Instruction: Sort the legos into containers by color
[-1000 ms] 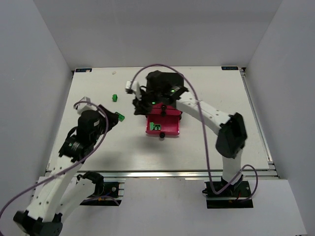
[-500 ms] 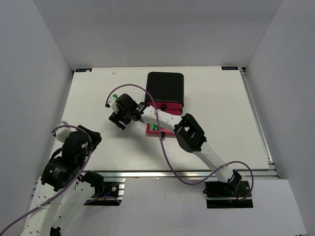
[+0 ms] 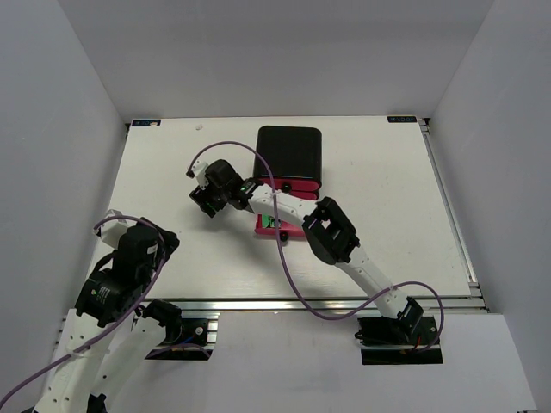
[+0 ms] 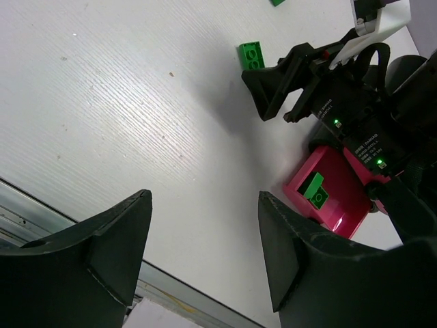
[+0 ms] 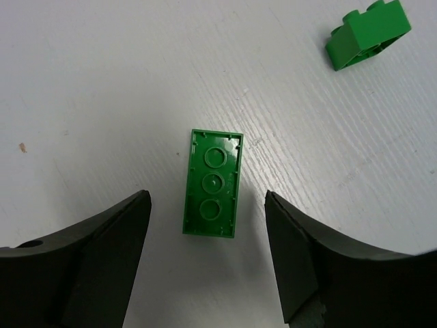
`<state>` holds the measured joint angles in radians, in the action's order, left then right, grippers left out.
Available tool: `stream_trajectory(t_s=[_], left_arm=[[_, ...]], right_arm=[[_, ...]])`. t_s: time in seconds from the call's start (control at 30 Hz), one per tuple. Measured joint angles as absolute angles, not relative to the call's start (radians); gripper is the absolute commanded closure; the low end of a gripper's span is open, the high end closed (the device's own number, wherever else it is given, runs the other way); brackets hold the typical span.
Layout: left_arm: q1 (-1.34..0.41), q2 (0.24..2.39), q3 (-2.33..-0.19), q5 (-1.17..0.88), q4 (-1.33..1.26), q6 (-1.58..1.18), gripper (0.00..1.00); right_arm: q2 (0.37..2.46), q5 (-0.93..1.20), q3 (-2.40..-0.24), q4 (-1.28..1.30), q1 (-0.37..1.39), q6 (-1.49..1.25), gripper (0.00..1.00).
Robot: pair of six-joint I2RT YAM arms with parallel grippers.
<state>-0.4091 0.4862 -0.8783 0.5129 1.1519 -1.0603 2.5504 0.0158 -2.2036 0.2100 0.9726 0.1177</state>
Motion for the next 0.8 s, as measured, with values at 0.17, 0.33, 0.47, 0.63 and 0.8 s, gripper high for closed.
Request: stream_trajectory(t_s=[0.17,0.33,0.47,0.63,0.8], left_arm=[[-0.409,0.496,-0.880,0.517,1.153,-1.063,0.27],[-0.409,0.509,-0.888,0.526,1.155,-1.063,0.27],[-0.409,0.524,-0.893,0.535,1.150,-1.063,0.27],[-0.409,0.533,-0.893,0.535,1.144,-1.063,0.27],[-0.409,0.533,-0.892,0.535,1.135,-1.063,0.27]], right_arm=[[2.575,0.091,-2.204,0.208,0.948,0.070,0.40],[2.589,0.116,-2.204,0.201,0.928,0.052,0.46],[2.589,0.112,-2.204,0.202,0.923,0.067,0.57],[2.589,0.117,-2.203,0.202,0.925,0.100,0.80],[2.580,0.158,-2.184,0.191,0.924,0.173,1.00]])
